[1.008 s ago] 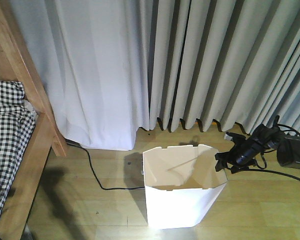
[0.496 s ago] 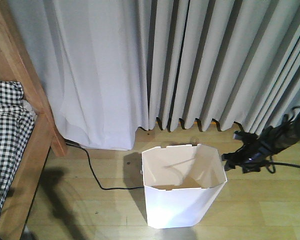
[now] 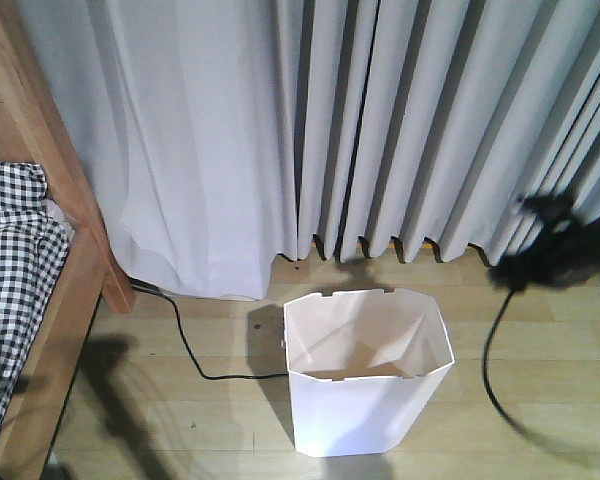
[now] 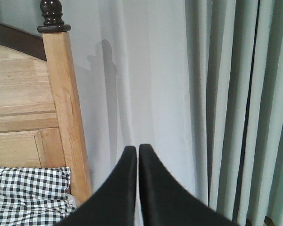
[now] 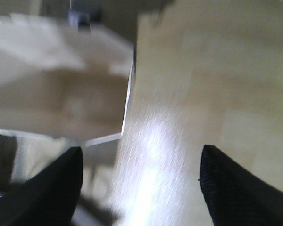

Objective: Move trash bin to bedside with robot

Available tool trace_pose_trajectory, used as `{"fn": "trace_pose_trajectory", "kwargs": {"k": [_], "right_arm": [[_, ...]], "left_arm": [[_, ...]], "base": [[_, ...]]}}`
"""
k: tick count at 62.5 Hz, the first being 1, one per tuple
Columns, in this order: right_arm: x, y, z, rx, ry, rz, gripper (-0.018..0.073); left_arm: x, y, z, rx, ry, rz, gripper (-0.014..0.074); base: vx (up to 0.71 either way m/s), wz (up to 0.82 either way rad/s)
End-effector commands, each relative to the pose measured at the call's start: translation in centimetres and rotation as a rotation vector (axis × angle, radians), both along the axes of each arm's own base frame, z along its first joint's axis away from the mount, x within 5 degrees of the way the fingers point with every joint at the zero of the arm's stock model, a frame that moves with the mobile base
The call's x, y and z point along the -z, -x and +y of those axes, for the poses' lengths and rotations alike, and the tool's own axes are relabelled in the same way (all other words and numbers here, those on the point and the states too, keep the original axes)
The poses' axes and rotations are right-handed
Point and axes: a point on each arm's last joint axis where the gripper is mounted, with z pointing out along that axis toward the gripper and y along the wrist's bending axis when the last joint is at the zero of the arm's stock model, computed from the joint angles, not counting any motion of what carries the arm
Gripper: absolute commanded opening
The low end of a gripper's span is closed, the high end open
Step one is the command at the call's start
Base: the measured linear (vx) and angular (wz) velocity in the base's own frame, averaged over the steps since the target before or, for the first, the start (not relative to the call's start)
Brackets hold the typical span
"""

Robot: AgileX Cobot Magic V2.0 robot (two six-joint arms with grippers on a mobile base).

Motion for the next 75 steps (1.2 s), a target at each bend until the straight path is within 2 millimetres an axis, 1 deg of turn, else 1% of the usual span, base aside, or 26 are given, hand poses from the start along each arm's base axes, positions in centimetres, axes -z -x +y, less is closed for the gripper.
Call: {"fn": "trace_pose_trajectory", "kwargs": {"k": [1,5,9,11,14,18,24,33,37,41,49,57,63,67,71,75], "right_arm": [[-7.2,1.1,0.3,-0.004,0.026,-0.187,0.0501],[-10.7,2.4,0.7,-0.012,0.036,-0.278,0.0501],[-13.6,4.1,1.1,-0.01,0.046,-0.362,0.0501],[-14.5,4.8,1.2,-0.004,0.046,-0.391,0.0501],[-16.0,6.4,1.6,0.006,0.046,-0.442,0.0501],[-17.2,8.6,2.1,0.028,0.033,-0.492,0.0501],[-18.3,12.1,2.8,0.078,0.002,-0.579,0.0501],[-20.2,16.8,3.8,0.144,-0.026,-0.766,0.0501],[-20.5,18.2,4.5,0.139,-0.022,-0.847,0.0501],[-20.2,19.5,5.3,0.105,0.0,-0.92,0.0501],[-20.0,22.6,6.0,0.024,0.079,-1.083,0.0501],[-18.7,25.6,5.9,0.063,0.003,-1.178,0.0501],[-18.2,27.0,5.8,0.101,-0.078,-1.224,0.0499],[-18.1,27.3,6.2,0.086,-0.141,-1.214,0.0484],[-17.9,27.3,6.7,0.03,-0.148,-1.185,0.0436],[-17.7,27.3,6.9,-0.014,-0.133,-1.167,0.0342]], "left_arm": [[-0.3,0.0,0.0,0.006,0.026,-0.069,-0.0006],[-0.3,0.0,0.0,0.006,0.026,-0.069,-0.0006],[-0.3,0.0,0.0,0.006,0.026,-0.069,-0.0006],[-0.3,0.0,0.0,0.006,0.026,-0.069,-0.0006],[-0.3,0.0,0.0,0.006,0.026,-0.069,-0.0006],[-0.3,0.0,0.0,0.006,0.026,-0.069,-0.0006],[-0.3,0.0,0.0,0.006,0.026,-0.069,-0.0006],[-0.3,0.0,0.0,0.006,0.026,-0.069,-0.0006],[-0.3,0.0,0.0,0.006,0.026,-0.069,-0.0006],[-0.3,0.0,0.0,0.006,0.026,-0.069,-0.0006],[-0.3,0.0,0.0,0.006,0.026,-0.069,-0.0006],[-0.3,0.0,0.0,0.006,0.026,-0.069,-0.0006],[-0.3,0.0,0.0,0.006,0.026,-0.069,-0.0006],[-0.3,0.0,0.0,0.006,0.026,-0.069,-0.0006],[-0.3,0.0,0.0,0.006,0.026,-0.069,-0.0006],[-0.3,0.0,0.0,0.006,0.026,-0.069,-0.0006]], "base": [[0.0,0.0],[0.0,0.0],[0.0,0.0],[0.0,0.0],[0.0,0.0],[0.0,0.0],[0.0,0.0],[0.0,0.0],[0.0,0.0],[0.0,0.01],[0.0,0.0],[0.0,0.0],[0.0,0.0],[0.0,0.0],[0.0,0.0],[0.0,0.0]]}}
